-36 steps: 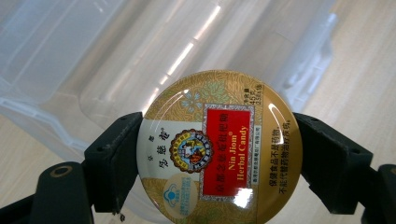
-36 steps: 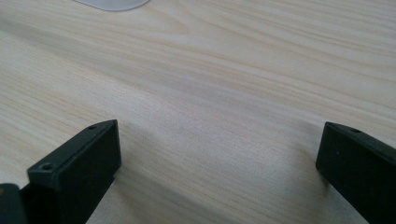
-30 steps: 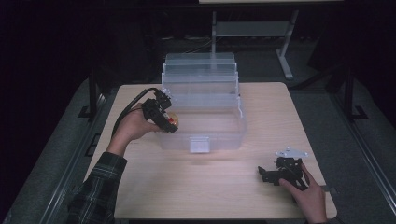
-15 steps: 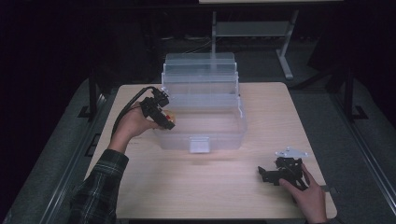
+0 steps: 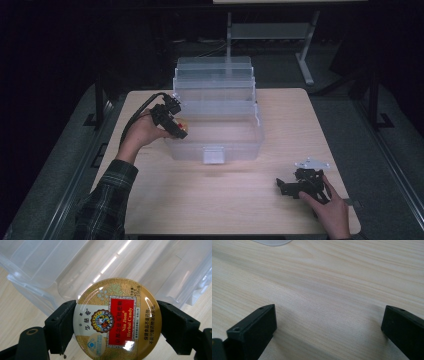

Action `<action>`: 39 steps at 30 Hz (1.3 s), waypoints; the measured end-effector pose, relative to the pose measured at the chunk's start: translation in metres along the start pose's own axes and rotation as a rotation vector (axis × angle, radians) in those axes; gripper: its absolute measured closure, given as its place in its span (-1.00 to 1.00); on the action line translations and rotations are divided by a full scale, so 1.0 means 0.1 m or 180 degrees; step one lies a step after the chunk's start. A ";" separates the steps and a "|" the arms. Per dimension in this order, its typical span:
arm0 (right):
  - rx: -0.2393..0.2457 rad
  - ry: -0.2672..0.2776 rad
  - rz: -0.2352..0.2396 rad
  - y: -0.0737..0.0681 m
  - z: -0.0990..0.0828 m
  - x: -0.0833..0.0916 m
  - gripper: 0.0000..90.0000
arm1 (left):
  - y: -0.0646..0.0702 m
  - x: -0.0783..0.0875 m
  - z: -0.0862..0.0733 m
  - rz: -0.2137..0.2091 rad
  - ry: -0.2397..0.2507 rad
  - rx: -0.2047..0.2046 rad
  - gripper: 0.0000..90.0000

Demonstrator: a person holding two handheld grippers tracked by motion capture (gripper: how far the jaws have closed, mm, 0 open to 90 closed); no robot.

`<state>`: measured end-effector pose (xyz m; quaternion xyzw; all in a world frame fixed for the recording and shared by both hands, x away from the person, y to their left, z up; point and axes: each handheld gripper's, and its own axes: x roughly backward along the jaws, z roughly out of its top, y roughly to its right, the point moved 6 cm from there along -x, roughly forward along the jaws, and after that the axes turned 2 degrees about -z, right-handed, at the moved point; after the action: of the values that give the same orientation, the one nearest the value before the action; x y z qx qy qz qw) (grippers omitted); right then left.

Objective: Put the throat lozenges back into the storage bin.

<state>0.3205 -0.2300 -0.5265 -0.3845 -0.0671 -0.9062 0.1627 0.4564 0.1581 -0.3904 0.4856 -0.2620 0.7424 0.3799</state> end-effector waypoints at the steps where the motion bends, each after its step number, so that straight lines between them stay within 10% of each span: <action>1: 0.0000 0.0000 0.0001 0.00 0.00 0.00 -1.00 | 0.00 -0.01 0.00 -0.0004 0.0007 0.0003 -0.57; 28: 0.0000 0.0001 -0.0001 0.00 0.00 0.00 -1.00 | 0.06 0.17 -0.02 0.0047 0.0184 -0.0018 -0.60; 39: -0.0001 0.0001 0.0000 0.00 0.00 0.00 -1.00 | 0.13 0.31 -0.27 0.0075 0.0418 0.0088 -0.61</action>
<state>0.3205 -0.2300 -0.5265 -0.3844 -0.0669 -0.9062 0.1627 0.4243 0.1804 -0.3727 0.4380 -0.2320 0.7806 0.3808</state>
